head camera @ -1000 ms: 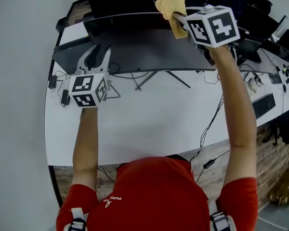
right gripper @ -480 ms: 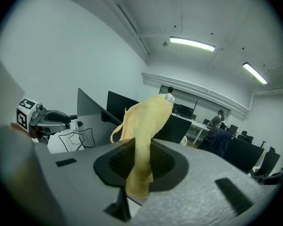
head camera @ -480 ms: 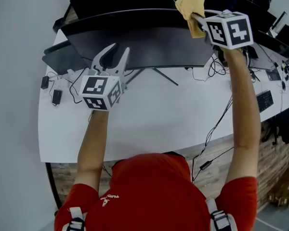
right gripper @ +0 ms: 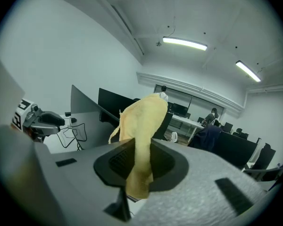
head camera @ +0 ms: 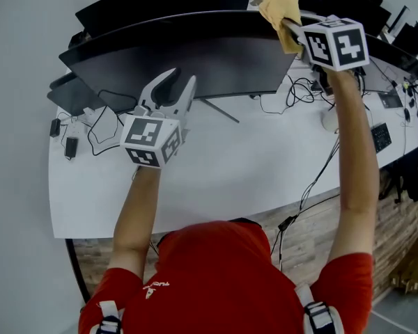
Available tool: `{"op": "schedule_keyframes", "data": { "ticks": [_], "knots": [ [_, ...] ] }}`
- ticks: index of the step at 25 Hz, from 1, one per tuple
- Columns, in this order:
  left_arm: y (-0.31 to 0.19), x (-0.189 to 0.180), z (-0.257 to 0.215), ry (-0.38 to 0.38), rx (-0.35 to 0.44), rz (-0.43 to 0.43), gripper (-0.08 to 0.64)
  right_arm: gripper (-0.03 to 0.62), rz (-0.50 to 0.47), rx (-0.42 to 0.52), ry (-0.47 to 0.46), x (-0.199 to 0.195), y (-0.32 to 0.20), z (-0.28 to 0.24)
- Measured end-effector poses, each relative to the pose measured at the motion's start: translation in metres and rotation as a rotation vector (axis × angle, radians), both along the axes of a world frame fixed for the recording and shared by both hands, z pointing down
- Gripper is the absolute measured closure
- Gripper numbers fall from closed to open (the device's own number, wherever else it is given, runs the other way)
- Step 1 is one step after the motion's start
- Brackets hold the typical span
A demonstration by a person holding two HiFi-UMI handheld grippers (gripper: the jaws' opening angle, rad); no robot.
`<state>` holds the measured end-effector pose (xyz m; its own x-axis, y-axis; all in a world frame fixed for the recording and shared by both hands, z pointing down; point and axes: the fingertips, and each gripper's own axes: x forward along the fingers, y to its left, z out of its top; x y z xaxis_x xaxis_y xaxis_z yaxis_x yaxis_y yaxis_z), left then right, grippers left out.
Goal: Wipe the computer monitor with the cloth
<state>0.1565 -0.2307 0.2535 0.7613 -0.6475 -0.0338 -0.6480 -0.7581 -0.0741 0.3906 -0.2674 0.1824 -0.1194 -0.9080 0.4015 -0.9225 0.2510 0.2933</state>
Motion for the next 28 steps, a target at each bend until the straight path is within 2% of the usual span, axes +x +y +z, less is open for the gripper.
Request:
{"op": "schedule_keyframes", "data": {
  "ticks": [4,10,17,28],
  "knots": [
    [0.004,0.014,0.006,-0.016,-0.008,0.007,0.439,0.525,0.010,0.017,-0.018,0.020,0.004,-0.004],
    [0.006,0.026,0.015,-0.031,-0.022,0.014,0.439,0.525,0.004,0.079,-0.097,0.037,0.009,-0.024],
    [0.009,0.031,0.012,-0.024,-0.012,0.021,0.439,0.525,0.054,0.069,-0.037,0.060,0.006,-0.022],
    [0.013,0.031,0.013,-0.005,-0.009,0.028,0.439,0.526,0.110,0.150,-0.170,0.092,0.013,-0.018]
  ]
}}
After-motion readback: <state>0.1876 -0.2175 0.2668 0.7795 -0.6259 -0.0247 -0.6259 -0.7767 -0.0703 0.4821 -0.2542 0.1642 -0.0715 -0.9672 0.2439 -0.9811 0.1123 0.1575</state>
